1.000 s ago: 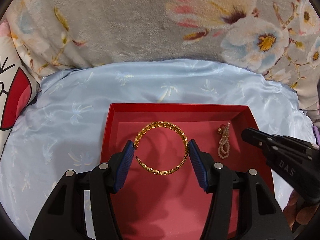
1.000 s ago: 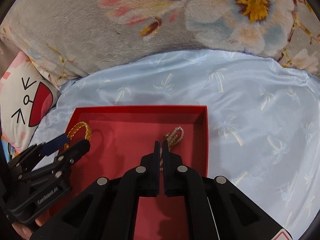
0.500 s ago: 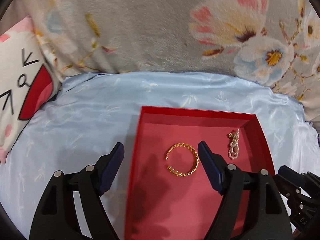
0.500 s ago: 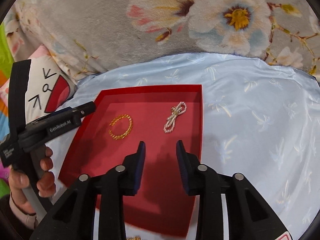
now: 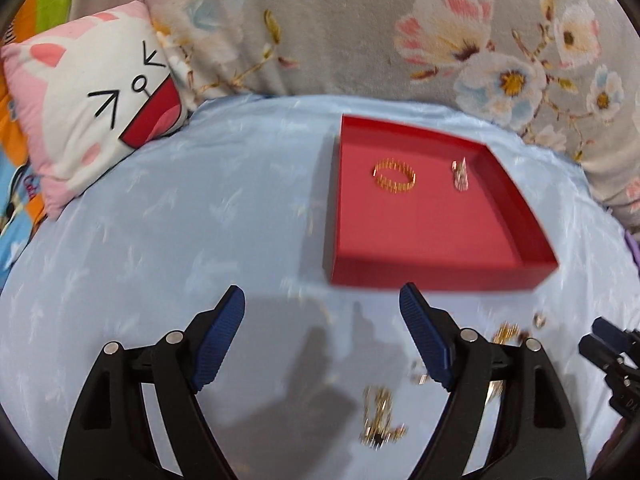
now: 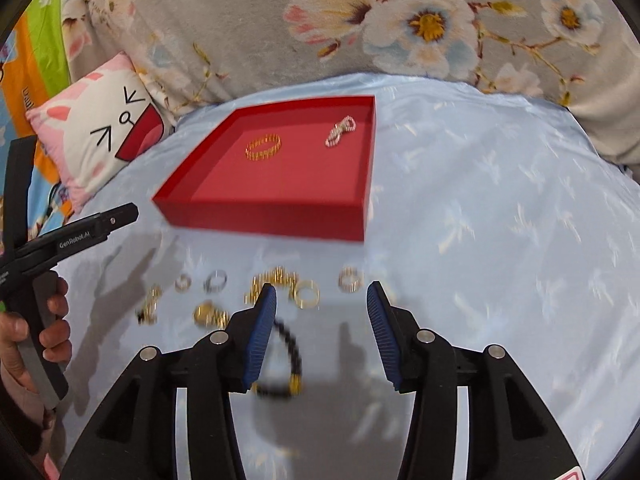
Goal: Organize jewelry
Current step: 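Move the left tool to the gold clover-pendant chain and grasp it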
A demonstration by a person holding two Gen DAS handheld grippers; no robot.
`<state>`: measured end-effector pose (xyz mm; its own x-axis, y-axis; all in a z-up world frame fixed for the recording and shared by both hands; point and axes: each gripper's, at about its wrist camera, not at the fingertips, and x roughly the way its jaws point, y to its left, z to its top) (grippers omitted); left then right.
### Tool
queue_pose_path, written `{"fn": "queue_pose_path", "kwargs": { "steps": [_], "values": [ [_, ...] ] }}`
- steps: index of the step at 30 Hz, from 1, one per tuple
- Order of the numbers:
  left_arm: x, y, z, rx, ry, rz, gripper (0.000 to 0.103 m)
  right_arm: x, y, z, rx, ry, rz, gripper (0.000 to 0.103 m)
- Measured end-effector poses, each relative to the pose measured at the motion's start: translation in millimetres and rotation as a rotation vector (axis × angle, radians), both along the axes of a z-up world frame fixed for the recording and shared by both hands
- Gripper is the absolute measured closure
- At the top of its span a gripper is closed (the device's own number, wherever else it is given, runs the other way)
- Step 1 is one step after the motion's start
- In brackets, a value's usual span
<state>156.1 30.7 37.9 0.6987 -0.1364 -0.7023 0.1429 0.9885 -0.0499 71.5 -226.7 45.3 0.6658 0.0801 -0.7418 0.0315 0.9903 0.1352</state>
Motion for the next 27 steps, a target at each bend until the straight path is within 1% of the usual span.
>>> {"fn": "queue_pose_path", "kwargs": {
  "steps": [2, 4, 6, 9, 11, 17, 20, 21, 23, 25, 27],
  "values": [
    [-18.3, -0.3, -9.9, 0.018, -0.002, 0.000, 0.026, -13.1, 3.6, -6.8, -0.005, 0.009, -0.002, 0.054],
    [-34.2, 0.2, -20.3, -0.002, 0.015, -0.001, 0.025, -25.3, 7.2, -13.4, -0.005, 0.014, -0.010, 0.053],
    [-45.9, 0.6, -28.6, -0.025, 0.027, -0.008, 0.024, -33.5, 10.6, -19.1, 0.017, 0.015, -0.007, 0.053],
    [-57.2, -2.2, -37.6, -0.023, 0.028, -0.018, 0.022, -41.6, 17.5, -25.3, 0.022, 0.013, -0.001, 0.053],
    [-61.0, -4.7, -41.5, -0.024, 0.042, -0.032, 0.022, -44.0, 22.7, -27.3, 0.017, 0.009, 0.007, 0.053],
    [-68.6, -14.8, -43.8, 0.007, 0.039, -0.058, 0.022, -48.3, 28.9, -37.2, 0.045, 0.014, 0.012, 0.052],
    [-65.6, -17.7, -45.8, 0.022, 0.053, -0.056, 0.027, -49.4, 31.3, -41.4, 0.044, 0.015, 0.009, 0.052],
    [-63.9, -18.6, -47.4, 0.023, 0.066, -0.057, 0.033, -49.8, 32.2, -43.1, 0.042, 0.016, 0.008, 0.052],
    [-61.0, -19.2, -50.0, 0.032, 0.082, -0.053, 0.039, -49.9, 33.5, -44.5, 0.036, 0.020, 0.007, 0.052],
    [-60.3, -20.2, -50.2, 0.040, 0.080, -0.050, 0.040, -50.4, 34.5, -43.6, 0.029, 0.013, 0.008, 0.051],
    [-61.0, -21.7, -50.4, 0.047, 0.077, -0.052, 0.046, -50.5, 35.0, -44.6, 0.027, 0.015, 0.009, 0.051]
  ]
}}
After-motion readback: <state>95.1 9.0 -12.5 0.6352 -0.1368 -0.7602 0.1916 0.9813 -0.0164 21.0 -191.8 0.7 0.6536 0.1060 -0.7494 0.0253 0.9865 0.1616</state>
